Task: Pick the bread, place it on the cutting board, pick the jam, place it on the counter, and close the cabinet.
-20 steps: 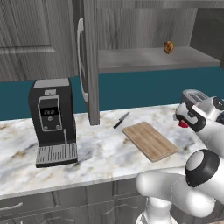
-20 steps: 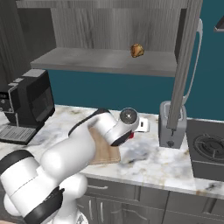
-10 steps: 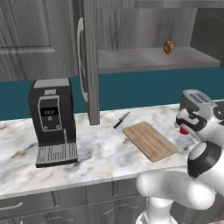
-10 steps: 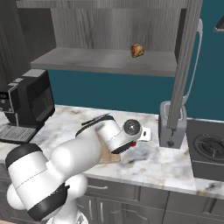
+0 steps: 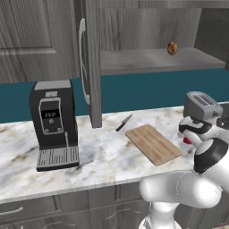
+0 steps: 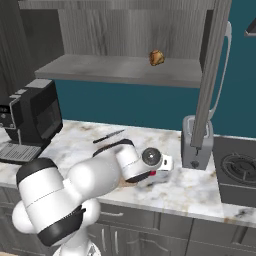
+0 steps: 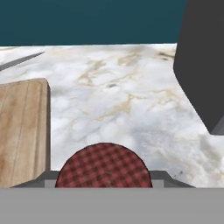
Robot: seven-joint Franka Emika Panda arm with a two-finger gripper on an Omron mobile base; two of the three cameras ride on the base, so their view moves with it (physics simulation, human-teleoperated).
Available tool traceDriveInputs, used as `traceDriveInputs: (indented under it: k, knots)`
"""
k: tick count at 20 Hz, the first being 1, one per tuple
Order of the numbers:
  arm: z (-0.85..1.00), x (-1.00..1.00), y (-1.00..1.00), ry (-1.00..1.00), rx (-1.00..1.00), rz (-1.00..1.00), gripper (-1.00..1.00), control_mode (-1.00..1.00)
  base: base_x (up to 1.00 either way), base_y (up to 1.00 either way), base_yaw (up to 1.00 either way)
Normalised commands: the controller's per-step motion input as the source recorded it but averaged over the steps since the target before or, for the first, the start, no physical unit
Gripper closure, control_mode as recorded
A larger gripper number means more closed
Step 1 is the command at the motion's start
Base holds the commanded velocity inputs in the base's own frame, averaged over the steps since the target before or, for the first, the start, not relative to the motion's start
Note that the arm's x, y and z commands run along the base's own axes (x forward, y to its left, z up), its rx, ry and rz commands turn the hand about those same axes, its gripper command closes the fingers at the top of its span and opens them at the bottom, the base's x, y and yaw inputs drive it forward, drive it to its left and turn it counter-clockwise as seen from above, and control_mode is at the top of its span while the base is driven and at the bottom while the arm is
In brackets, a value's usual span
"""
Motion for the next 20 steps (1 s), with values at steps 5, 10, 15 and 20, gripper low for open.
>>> traceDriveInputs:
  k: [5, 10, 15, 20]
  knots:
    - [-0.36, -0.01, -0.03, 0.00, 0.00, 0.00, 1.00, -1.00, 0.00, 0.00, 0.00]
    - [-0.30, 0.00, -0.07, 0.00, 0.00, 0.00, 1.00, -1.00, 0.00, 0.00, 0.00]
    - [-0.24, 0.00, -0.05, -0.01, 0.00, 0.00, 1.00, -1.00, 0.00, 0.00, 0.00]
    - [-0.28, 0.00, 0.00, 0.00, -0.02, 0.00, 1.00, -1.00, 0.00, 0.00, 0.00]
